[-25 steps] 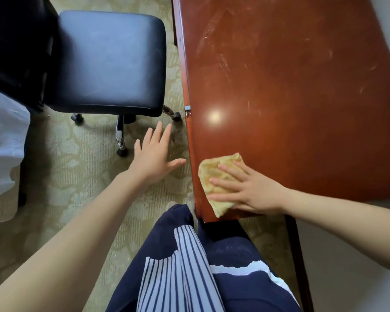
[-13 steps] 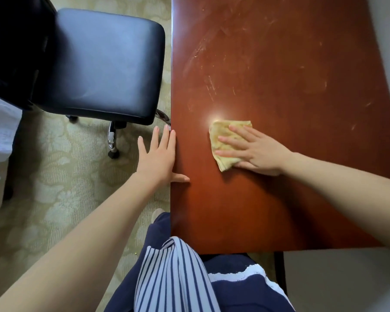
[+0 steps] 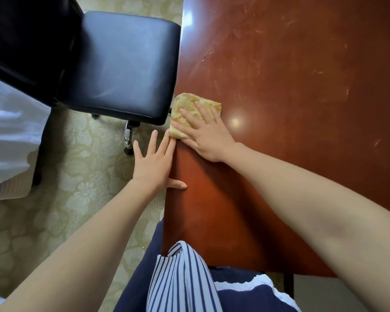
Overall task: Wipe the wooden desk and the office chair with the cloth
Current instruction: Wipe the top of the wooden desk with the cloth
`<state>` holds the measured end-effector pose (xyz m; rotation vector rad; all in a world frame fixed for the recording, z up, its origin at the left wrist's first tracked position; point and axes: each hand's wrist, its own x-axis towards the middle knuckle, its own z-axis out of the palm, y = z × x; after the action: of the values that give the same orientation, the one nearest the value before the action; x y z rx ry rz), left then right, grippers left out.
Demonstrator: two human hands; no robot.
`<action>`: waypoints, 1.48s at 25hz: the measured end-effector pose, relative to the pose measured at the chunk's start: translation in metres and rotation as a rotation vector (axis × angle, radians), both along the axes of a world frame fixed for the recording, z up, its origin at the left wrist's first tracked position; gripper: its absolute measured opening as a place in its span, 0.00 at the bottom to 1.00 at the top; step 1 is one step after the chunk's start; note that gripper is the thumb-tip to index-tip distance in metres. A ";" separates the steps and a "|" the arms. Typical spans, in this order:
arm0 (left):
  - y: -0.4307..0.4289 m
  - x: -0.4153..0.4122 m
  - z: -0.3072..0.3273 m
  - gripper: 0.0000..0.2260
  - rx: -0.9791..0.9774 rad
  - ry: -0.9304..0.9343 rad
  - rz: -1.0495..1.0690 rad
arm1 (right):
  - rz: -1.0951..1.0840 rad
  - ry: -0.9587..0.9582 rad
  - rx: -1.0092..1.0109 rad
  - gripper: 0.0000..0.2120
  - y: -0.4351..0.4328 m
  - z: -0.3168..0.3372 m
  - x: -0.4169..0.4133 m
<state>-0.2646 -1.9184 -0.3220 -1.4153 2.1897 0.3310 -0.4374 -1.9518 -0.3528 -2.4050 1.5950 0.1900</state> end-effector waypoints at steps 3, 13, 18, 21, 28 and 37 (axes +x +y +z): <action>0.000 0.000 0.003 0.58 -0.040 -0.038 -0.054 | 0.114 0.003 -0.034 0.24 0.028 -0.001 -0.017; -0.022 -0.075 -0.003 0.61 -0.084 0.056 -0.133 | 0.144 -0.085 -0.132 0.22 0.111 0.004 -0.152; -0.032 -0.104 -0.010 0.62 -0.038 0.019 -0.033 | -0.182 -0.016 -0.099 0.22 0.079 0.009 -0.216; -0.031 -0.106 -0.011 0.63 -0.049 0.005 -0.025 | -0.355 -0.023 -0.062 0.23 0.040 0.009 -0.222; -0.029 -0.107 -0.009 0.63 -0.062 0.009 -0.007 | -0.568 -0.090 0.036 0.23 -0.066 0.006 -0.143; -0.030 -0.103 -0.005 0.61 -0.066 0.027 -0.017 | -0.281 -0.048 -0.057 0.23 -0.018 0.004 -0.083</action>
<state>-0.3680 -1.9489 -0.3268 -1.4346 2.2522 0.2764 -0.5208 -1.9703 -0.3491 -2.1746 1.9137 0.0341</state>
